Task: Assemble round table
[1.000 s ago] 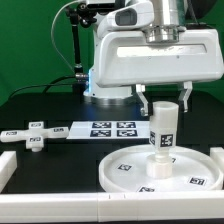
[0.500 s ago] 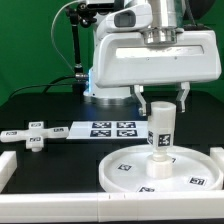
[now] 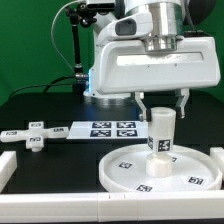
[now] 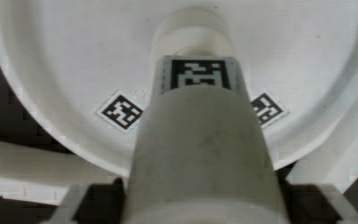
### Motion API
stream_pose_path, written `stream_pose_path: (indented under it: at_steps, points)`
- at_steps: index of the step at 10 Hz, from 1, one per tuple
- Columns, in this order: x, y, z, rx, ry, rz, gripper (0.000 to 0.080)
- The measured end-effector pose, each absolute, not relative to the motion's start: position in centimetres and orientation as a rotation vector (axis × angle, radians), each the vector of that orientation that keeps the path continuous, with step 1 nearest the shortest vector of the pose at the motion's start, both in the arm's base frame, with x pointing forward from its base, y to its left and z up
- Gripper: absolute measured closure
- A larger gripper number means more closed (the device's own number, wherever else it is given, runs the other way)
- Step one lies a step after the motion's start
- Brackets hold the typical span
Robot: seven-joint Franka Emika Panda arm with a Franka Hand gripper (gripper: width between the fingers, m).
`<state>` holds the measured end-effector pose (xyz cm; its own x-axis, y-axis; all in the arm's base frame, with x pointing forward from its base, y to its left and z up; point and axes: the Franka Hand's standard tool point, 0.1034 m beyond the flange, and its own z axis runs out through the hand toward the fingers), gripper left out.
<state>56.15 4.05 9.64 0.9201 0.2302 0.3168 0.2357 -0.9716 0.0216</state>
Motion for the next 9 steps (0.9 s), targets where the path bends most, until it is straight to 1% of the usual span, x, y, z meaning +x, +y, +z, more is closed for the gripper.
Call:
stream_pose_path:
  at_steps: [1,7,8,9]
  points:
    - [56.08,4.05,9.37,-3.062,-0.371,-0.498,0.039]
    - [56.63,3.89,9.34,-3.059,-0.374,-0.561,0.039]
    - [56.61,3.9,9.3,-3.059,-0.374,-0.56,0.0367]
    - [56.6,3.89,9.27,-3.059,-0.374,-0.559,0.0234]
